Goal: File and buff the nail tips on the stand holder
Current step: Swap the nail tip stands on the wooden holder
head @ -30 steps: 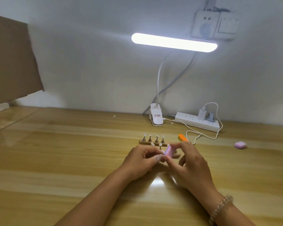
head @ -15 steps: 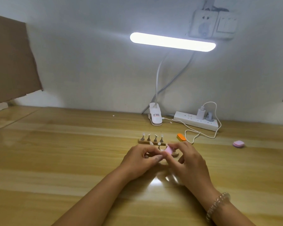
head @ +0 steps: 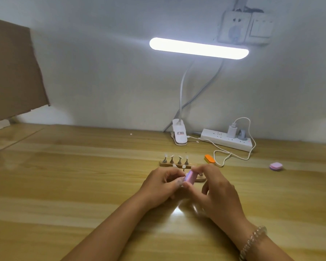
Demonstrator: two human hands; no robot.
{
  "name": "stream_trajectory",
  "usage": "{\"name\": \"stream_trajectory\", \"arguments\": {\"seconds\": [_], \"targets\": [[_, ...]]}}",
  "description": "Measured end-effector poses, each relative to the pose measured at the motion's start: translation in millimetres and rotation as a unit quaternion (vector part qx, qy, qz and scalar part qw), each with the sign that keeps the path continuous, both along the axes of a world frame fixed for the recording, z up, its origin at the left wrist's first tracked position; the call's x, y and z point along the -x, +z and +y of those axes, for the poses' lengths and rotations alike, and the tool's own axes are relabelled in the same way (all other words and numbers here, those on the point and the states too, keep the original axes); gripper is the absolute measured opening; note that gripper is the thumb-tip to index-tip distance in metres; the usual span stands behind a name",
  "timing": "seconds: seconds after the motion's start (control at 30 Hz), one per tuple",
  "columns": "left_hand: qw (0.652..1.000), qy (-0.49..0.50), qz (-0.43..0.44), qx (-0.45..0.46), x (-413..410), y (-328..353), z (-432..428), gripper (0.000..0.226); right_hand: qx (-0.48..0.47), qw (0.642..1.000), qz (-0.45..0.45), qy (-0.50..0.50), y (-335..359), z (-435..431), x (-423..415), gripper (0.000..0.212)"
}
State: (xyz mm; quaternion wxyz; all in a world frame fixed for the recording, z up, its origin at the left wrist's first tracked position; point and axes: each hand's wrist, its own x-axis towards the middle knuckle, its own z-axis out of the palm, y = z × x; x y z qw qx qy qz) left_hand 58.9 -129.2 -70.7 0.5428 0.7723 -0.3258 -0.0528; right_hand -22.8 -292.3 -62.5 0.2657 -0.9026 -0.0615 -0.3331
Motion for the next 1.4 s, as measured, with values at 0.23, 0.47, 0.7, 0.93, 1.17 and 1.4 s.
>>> {"name": "stream_trajectory", "arguments": {"seconds": [0.23, 0.47, 0.7, 0.93, 1.17, 1.4], "targets": [[1.000, -0.005, 0.006, 0.002, 0.2, -0.3, -0.7, 0.016, -0.037, 0.999, 0.014, 0.001, -0.1, -3.1, -0.8, 0.035], [0.998, 0.051, -0.037, 0.010, 0.9, 0.8, -2.2, 0.014, -0.079, 0.995, 0.057, 0.025, 3.4, -3.7, 0.4, 0.027], [0.963, 0.253, -0.093, 0.028, -5.2, 6.8, 6.1, 0.005, 0.030, 0.994, 0.107, 0.013, 5.6, -1.5, 10.0, 0.033], [0.967, 0.249, -0.041, -0.034, -11.1, 5.6, 10.1, 0.011, 0.052, 0.993, 0.102, -0.001, 4.2, -4.3, 7.8, 0.044], [0.960, 0.229, -0.071, -0.143, -11.1, 5.7, 7.5, 0.010, -0.014, 0.980, 0.141, -0.141, -0.8, -35.8, -3.6, 0.017], [0.955, 0.233, -0.076, -0.168, -11.8, 5.5, 6.6, 0.012, 0.010, 0.970, 0.203, -0.134, -2.8, -38.5, -10.6, 0.041]]}}
